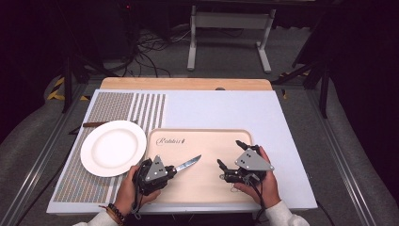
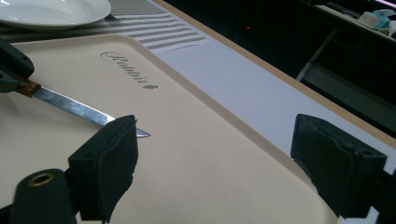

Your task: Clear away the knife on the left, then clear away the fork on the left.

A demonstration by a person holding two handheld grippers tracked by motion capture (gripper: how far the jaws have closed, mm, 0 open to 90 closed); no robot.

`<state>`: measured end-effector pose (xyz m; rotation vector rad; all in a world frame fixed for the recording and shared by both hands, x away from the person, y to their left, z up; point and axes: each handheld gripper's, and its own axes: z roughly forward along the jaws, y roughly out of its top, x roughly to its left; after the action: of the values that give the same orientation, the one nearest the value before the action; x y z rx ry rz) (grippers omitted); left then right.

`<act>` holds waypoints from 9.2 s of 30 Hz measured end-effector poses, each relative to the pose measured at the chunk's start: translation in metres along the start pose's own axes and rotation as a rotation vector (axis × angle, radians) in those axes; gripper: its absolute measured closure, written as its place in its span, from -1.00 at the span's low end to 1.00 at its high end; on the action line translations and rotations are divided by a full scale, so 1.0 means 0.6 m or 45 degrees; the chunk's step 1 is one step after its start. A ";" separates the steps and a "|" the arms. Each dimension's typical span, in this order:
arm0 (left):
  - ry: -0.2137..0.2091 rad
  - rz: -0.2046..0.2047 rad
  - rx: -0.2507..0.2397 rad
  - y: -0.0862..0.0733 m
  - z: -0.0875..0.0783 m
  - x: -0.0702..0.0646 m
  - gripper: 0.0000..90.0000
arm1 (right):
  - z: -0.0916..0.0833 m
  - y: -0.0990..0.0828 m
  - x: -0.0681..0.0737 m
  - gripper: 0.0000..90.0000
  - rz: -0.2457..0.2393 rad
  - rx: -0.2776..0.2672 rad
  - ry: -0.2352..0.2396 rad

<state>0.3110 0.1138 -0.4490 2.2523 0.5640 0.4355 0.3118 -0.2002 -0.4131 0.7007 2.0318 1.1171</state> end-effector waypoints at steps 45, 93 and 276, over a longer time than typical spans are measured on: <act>-0.285 0.396 0.213 0.056 0.053 -0.002 1.00 | -0.006 -0.009 0.004 -0.64 0.009 0.023 -0.002; -0.112 0.288 0.370 -0.011 -0.012 0.066 1.00 | -0.001 -0.010 0.001 -0.65 -0.001 0.034 0.002; 0.276 -0.146 -0.259 -0.146 -0.256 0.308 -0.85 | 0.009 -0.011 0.002 -0.65 0.063 0.045 0.051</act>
<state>0.3721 0.3550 -0.3895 1.9814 0.7221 0.6529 0.3144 -0.2000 -0.4210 0.7559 2.0830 1.1341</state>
